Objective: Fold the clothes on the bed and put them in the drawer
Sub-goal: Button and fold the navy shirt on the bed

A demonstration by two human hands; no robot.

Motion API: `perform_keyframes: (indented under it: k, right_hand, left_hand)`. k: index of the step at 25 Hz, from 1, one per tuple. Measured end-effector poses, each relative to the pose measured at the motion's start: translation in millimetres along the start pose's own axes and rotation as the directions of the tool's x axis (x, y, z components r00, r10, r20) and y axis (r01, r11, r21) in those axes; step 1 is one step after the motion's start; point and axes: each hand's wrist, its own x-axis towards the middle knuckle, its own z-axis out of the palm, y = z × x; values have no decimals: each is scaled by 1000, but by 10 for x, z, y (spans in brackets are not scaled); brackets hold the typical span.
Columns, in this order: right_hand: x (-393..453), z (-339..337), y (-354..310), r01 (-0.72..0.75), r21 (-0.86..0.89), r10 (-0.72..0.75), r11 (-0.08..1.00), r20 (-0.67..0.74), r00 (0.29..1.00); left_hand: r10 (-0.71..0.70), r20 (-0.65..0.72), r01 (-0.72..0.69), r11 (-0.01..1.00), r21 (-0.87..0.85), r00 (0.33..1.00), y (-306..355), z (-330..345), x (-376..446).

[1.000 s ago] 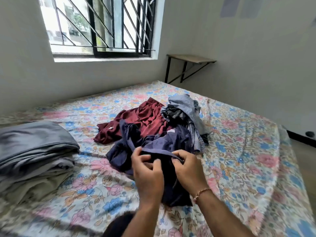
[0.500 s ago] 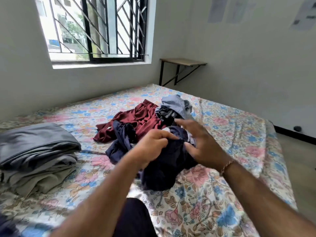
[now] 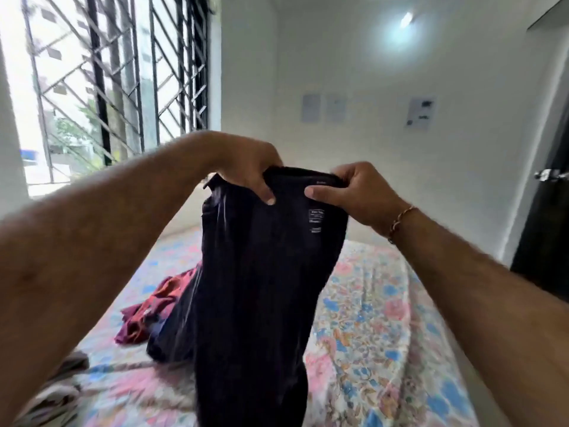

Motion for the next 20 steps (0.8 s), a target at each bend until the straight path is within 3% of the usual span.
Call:
perform_keyframes:
  k: [3,5,8,11,20]
  right_hand:
    - [61,-757,-287,19,-435,43,900,132,990]
    - [-2,-1197,-430,-38,-585,132,810,120,984]
    - [-87,-1607,-506,-163,-664,193,729,-29,981]
    - [-236,-1936,-486,-214,-677,206,704,-94,974]
    - [-488,-2488,-461,-239,-660,151,712,-188,970]
  left_hand:
    - [-10,-154,11,1000,6,988,27,-443,-20]
    - [54,-253,-60,998,-15,966,137,-691,-32]
    - [131,-348,-168,983,-78,928,316,-853,86]
    - [180,-427,-208,978,-20,886,494,-904,313]
    - [177,-632,-92,982,166,754,886,-885,644]
